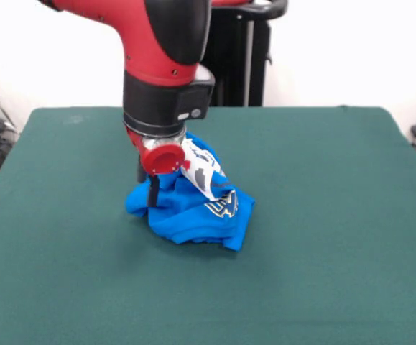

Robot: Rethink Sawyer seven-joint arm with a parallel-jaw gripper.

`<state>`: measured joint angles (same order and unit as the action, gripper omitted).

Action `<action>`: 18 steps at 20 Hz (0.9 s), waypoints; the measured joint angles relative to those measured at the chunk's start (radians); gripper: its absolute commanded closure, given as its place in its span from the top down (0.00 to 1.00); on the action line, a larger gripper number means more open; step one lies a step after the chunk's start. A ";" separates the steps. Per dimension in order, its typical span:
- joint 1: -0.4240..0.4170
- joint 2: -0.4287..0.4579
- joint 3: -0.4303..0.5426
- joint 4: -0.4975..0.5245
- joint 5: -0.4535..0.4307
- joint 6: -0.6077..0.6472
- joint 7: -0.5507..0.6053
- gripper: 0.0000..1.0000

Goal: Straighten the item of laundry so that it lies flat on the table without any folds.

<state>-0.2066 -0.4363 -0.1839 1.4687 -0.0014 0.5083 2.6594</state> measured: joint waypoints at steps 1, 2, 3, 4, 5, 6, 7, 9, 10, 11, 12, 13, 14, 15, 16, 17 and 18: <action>-0.012 0.000 0.013 0.004 0.000 0.000 0.000 1.00; -0.027 0.000 0.030 0.009 0.000 0.000 0.000 1.00; -0.053 0.000 0.057 0.021 0.000 0.000 0.000 1.00; -0.066 0.000 0.069 0.027 0.000 0.000 0.000 1.00; -0.080 0.000 0.083 0.035 0.000 0.000 0.000 1.00; -0.090 0.000 0.091 0.040 0.000 0.000 0.000 1.00; -0.103 0.000 0.100 0.049 -0.004 0.000 0.000 1.00; -0.120 0.000 0.115 0.059 -0.016 0.000 0.000 1.00; -0.126 0.001 0.121 0.062 -0.029 0.000 0.000 1.00; -0.132 0.004 0.124 0.063 -0.068 0.000 0.000 0.00; -0.132 0.004 0.124 0.063 -0.072 0.000 0.000 0.00; -0.132 0.004 0.124 0.063 -0.076 0.000 0.000 0.00; -0.132 0.005 0.124 0.063 -0.084 0.000 0.000 0.00; -0.132 0.005 0.125 0.063 -0.091 0.000 0.000 0.00; -0.132 0.004 0.125 0.063 -0.099 0.001 0.000 0.00; -0.132 0.004 0.125 0.063 -0.107 0.004 0.000 0.00; -0.132 0.003 0.125 0.063 -0.112 0.007 0.000 0.00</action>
<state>-0.3381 -0.4328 -0.0585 1.5318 -0.1132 0.5149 2.6594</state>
